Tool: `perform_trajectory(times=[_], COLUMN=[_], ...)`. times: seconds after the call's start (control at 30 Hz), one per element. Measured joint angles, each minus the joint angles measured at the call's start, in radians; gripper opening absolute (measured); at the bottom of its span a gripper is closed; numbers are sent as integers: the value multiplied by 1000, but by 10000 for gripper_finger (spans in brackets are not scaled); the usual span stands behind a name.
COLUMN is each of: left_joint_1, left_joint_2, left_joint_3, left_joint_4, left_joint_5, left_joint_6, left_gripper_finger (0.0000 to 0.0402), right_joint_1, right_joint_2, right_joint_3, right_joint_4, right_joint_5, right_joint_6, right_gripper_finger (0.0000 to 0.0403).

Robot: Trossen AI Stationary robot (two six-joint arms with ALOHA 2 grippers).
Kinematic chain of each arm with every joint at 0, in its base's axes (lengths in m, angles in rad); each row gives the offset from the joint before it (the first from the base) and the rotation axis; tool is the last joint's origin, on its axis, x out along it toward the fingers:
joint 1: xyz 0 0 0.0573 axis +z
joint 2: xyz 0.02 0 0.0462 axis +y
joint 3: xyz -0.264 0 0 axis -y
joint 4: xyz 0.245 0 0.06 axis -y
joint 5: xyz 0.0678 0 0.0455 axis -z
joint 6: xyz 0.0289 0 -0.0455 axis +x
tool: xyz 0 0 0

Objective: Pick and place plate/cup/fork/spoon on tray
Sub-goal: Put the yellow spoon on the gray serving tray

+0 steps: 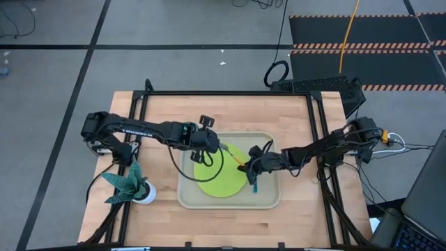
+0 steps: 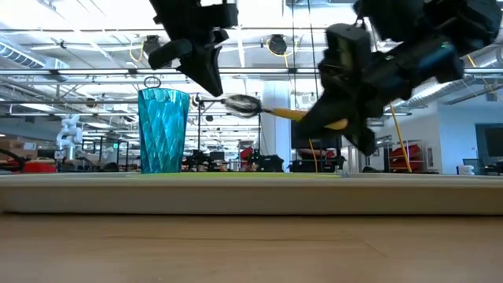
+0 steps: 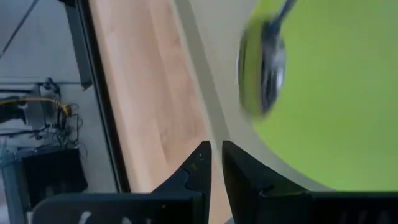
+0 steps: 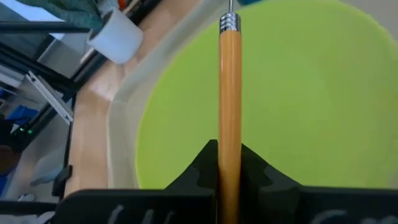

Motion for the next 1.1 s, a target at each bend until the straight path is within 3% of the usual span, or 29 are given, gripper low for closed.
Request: perform_trajectory(times=[0.23,0.4,0.67,0.9,1.1], left_joint_1=[10,14,112,218,214], left_joint_2=[-47,-100,-203,-338,-470], left_joint_3=[-1,-1,-66,-173,-323], left_joint_4=[-7,61,314,514,751], left_joint_5=[-3,9,238,477,527], left_joint_6=[-1,-7,61,-56,-135], left_gripper_finger=[42,42,42,42,42], right_joint_1=[56,149,317,438,508], right_joint_2=[-189,-328,-355,-345,-323], right_joint_3=[-142,-250,-314,-312,-311], right_joint_4=[4,3,0,11,-2], right_joint_5=[133,289,472,615,664], right_joint_6=[91,260,445,450,507], right_gripper_finger=[4,4,4,5,4])
